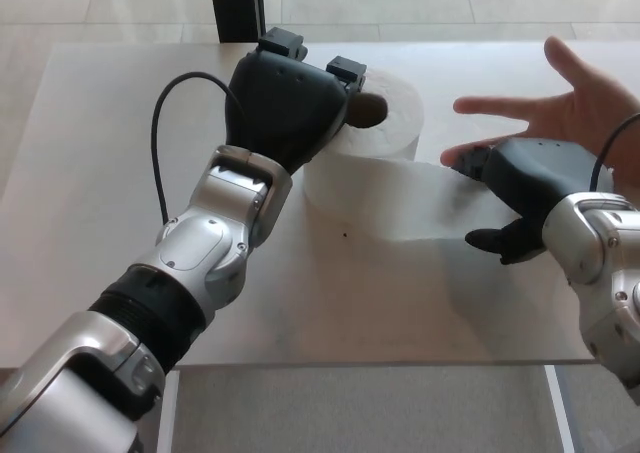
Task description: A toilet paper roll is kept in the middle of the desk infront of the robot. The robot places its left hand on the top of the toilet paper roll to hold it still and uses its right hand to tear off a piece of toilet paper from it and hands the paper to a person
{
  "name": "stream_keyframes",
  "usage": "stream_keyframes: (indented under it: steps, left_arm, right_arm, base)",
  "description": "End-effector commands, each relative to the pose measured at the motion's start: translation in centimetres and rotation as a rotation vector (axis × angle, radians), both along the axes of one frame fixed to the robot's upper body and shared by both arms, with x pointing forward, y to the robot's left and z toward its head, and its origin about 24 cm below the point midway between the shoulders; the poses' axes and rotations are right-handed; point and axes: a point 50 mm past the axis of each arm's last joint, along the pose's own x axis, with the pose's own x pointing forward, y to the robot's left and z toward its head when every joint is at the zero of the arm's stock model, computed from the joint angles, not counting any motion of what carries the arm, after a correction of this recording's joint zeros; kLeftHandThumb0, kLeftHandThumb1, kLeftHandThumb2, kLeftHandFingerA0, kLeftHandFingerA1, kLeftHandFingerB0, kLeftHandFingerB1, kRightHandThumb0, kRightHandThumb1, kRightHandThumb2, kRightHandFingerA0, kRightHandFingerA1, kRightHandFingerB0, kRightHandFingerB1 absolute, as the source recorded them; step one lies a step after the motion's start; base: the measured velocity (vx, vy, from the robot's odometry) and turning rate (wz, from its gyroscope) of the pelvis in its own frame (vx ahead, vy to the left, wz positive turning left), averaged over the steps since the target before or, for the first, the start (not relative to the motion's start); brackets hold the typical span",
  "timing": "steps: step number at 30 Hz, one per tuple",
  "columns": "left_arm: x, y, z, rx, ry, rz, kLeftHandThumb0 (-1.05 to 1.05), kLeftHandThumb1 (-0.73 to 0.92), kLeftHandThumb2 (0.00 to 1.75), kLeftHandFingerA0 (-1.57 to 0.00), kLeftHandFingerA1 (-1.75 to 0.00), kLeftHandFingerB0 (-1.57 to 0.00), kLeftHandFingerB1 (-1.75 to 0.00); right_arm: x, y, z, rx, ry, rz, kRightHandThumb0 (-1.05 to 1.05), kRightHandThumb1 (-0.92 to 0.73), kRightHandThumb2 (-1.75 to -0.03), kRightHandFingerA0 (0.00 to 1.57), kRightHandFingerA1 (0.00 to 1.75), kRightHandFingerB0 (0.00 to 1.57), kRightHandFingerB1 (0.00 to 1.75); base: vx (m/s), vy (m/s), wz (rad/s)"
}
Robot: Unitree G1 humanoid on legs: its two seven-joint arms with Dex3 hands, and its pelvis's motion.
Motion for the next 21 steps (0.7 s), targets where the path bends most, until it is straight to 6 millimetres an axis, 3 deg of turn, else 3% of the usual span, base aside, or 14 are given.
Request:
stream_keyframes:
  steps: [1, 2, 3, 5, 8, 10, 12, 15, 16, 17, 20, 21]
  left_arm:
    - [0.21, 1.67, -1.38, 0.018, 0.042, 0.075, -0.34, 0.6, 0.57, -0.47, -0.44, -0.58, -0.44]
    - [0.2, 1.7, -1.45, 0.019, 0.045, 0.078, -0.34, 0.59, 0.57, -0.48, -0.44, -0.58, -0.43]
    - [0.16, 1.7, -1.52, 0.019, 0.044, 0.077, -0.34, 0.59, 0.57, -0.48, -0.44, -0.58, -0.43]
    - [0.14, 1.64, -1.53, 0.019, 0.043, 0.075, -0.34, 0.59, 0.57, -0.48, -0.44, -0.58, -0.43]
    - [0.09, 1.68, -1.73, 0.002, 0.051, 0.073, -0.31, 0.61, 0.59, -0.48, -0.44, -0.54, -0.42]
    - [0.01, 1.61, -1.76, 0.007, 0.055, 0.073, -0.32, 0.61, 0.59, -0.47, -0.45, -0.54, -0.43]
    - [-0.12, 1.51, -1.95, 0.012, 0.052, 0.069, -0.33, 0.61, 0.58, -0.47, -0.45, -0.55, -0.43]
    - [-0.18, 1.51, -2.0, 0.011, 0.054, 0.068, -0.33, 0.62, 0.58, -0.47, -0.44, -0.55, -0.43]
    - [-0.2, 1.53, -2.05, 0.013, 0.054, 0.066, -0.35, 0.64, 0.59, -0.47, -0.44, -0.54, -0.43]
    - [-0.23, 1.52, -2.13, 0.018, 0.057, 0.062, -0.36, 0.64, 0.59, -0.46, -0.44, -0.53, -0.43]
    - [-0.27, 1.51, -2.18, 0.029, 0.054, 0.056, -0.37, 0.65, 0.6, -0.47, -0.43, -0.54, -0.43]
    - [-0.37, 1.5, -2.33, 0.04, 0.046, 0.049, -0.4, 0.66, 0.6, -0.46, -0.46, -0.56, -0.45]
  right_arm:
    - [-0.67, -1.6, -1.4, 0.051, -0.337, -0.103, -0.25, -0.63, -0.61, 0.89, 1.68, 0.88, 0.68]
    - [-0.74, -1.66, -1.6, 0.056, -0.359, -0.109, -0.26, -0.63, -0.61, 0.89, 1.68, 0.87, 0.67]
    - [-0.86, -1.71, -1.78, 0.073, -0.388, -0.118, -0.22, -0.67, -0.61, 0.88, 1.71, 0.86, 0.79]
    - [-0.96, -1.78, -1.87, 0.089, -0.407, -0.122, -0.22, -0.67, -0.61, 0.88, 1.71, 0.86, 0.79]
    - [-1.1, -1.87, -2.13, 0.144, -0.427, -0.144, -0.16, -0.74, -0.67, 0.8, 1.75, 0.65, 1.53]
    - [-1.12, -1.82, -2.02, 0.154, -0.444, -0.14, -0.16, -0.74, -0.69, 0.8, 1.75, 0.65, 1.55]
    - [-1.18, -1.76, -1.89, 0.188, -0.46, -0.138, -0.18, -0.74, -0.72, 0.83, 1.75, 0.69, 1.37]
    - [-1.16, -1.74, -1.9, 0.21, -0.455, -0.144, -0.18, -0.74, -0.74, 0.83, 1.75, 0.69, 1.37]
    - [-1.19, -1.7, -1.81, 0.256, -0.452, -0.162, -0.09, -0.69, -0.84, 1.01, 1.74, 0.69, 1.44]
    - [-1.26, -1.7, -1.67, 0.363, -0.445, -0.214, -0.16, -0.69, -0.84, 0.84, 1.75, 0.68, 1.53]
    - [-1.29, -1.78, -1.59, 0.546, -0.443, -0.327, -0.17, -0.65, -0.93, 0.84, 1.75, 0.7, 1.58]
    - [-1.33, -2.13, -1.42, 0.744, -0.423, -0.431, -0.17, -0.67, -0.99, 0.86, 1.75, 0.7, 1.59]
  base:
    - [0.0, 0.0, 0.0]
    - [0.0, 0.0, 0.0]
    - [0.0, 0.0, 0.0]
    - [0.0, 0.0, 0.0]
    - [0.0, 0.0, 0.0]
    - [0.0, 0.0, 0.0]
    - [0.0, 0.0, 0.0]
    - [0.0, 0.0, 0.0]
    - [0.0, 0.0, 0.0]
    - [0.0, 0.0, 0.0]
    - [0.0, 0.0, 0.0]
    - [0.0, 0.0, 0.0]
